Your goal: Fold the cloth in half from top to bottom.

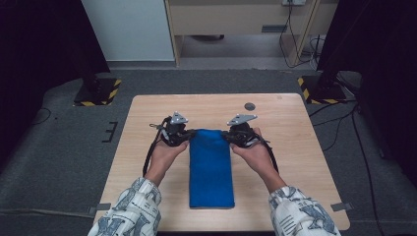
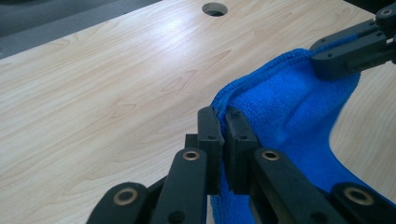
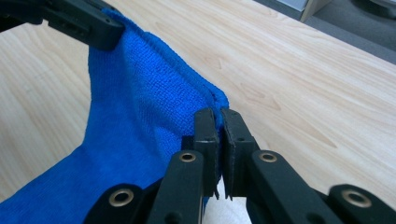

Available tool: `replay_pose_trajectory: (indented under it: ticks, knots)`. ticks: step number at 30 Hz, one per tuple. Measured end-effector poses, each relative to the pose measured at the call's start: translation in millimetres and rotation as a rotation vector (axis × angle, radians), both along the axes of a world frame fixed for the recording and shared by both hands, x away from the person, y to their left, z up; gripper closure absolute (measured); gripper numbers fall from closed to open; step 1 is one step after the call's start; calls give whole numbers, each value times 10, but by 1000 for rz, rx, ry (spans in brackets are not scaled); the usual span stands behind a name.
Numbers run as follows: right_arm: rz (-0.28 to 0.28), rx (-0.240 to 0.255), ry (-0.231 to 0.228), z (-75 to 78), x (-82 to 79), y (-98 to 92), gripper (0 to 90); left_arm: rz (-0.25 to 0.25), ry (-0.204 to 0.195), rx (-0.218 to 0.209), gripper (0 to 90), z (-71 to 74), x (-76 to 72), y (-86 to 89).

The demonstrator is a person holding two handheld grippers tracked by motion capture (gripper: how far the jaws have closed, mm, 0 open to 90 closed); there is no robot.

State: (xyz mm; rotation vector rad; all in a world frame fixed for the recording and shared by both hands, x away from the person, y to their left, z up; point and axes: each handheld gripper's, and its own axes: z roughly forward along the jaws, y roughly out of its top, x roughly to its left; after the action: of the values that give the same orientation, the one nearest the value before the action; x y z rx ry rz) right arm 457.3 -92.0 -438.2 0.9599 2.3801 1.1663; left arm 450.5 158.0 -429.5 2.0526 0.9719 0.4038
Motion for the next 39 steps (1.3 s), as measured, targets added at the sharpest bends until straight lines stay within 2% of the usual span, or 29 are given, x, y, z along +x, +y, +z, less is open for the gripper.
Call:
replay_pose_trajectory:
  ticks: [14,22,24,30,39]
  knots:
    - [34,19,1,-69,-223,-59,863,-45,-9,-14,864,-10,-260,17]
    - [76,40,-8,-70,-442,-102,862,-77,-13,-32,863,-2,-530,53]
    - [87,30,-8,-89,-504,-111,862,-89,-10,-27,863,-21,-604,44]
    - [103,43,2,-184,-675,-166,861,-108,10,-37,861,-98,-753,42]
    - [122,43,5,-263,-856,-189,859,-119,40,-56,861,-215,-914,65]
